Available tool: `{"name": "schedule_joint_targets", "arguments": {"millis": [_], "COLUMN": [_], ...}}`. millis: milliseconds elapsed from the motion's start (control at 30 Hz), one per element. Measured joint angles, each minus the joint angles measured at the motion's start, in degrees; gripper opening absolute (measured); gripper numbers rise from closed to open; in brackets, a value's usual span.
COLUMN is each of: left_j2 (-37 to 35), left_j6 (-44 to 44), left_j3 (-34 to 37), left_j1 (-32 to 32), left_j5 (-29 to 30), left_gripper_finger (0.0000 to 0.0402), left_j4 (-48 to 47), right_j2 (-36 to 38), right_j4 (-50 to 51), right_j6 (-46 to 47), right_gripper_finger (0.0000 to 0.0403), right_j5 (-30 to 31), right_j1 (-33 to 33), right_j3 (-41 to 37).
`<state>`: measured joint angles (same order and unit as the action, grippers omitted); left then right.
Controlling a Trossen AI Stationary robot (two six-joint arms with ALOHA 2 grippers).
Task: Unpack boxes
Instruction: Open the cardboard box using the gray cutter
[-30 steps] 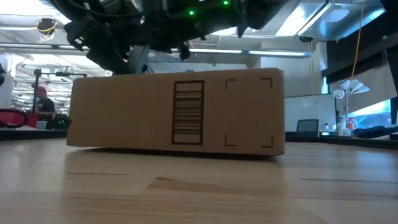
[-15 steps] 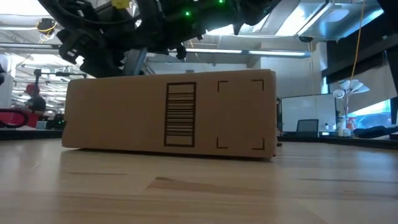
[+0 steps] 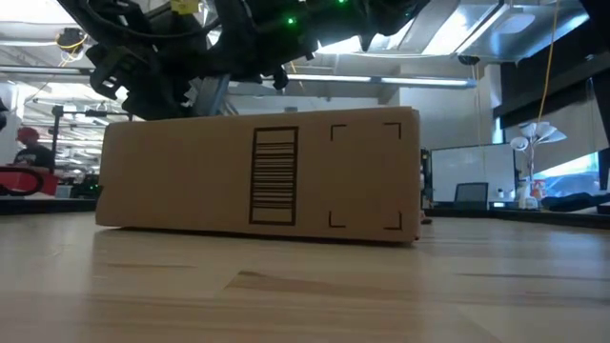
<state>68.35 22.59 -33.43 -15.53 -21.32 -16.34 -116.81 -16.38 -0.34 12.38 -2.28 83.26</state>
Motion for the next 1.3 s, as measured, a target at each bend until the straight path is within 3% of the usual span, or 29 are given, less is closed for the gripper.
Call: {"name": "schedule_joint_targets", "arguments": {"millis": [567,900,1133,1300], "left_j2": [0.3,1.8,1.8,1.8], "left_j6": [0.9,1.3,0.8,0.6], "left_j3": [0.0,-0.1,-0.1,-0.1], "left_j1": [0.0,0.2,0.2,0.2], "left_j5": [2.1,1.8,2.0,2.1], "left_gripper_finger": [0.0249,0.0249,0.0249,0.0249], "left_j4": [-0.1,-0.4,-0.3,-0.3], "right_j2": [5.6,9.0,9.1,9.0], "right_j4": [13.4,23.6,12.7,11.6], "right_j6": [-1.2,-0.9,1.8,3.3], "right_gripper_finger": [0.0063,0.0063,0.0063,0.0063], "right_j5": [-0.4,2.4,1.5,3.9], "right_j1": [-0.3,-1.0,-1.6,-2.3], "right_j3": [0.0,-0.1,-0.1,-1.1]}}
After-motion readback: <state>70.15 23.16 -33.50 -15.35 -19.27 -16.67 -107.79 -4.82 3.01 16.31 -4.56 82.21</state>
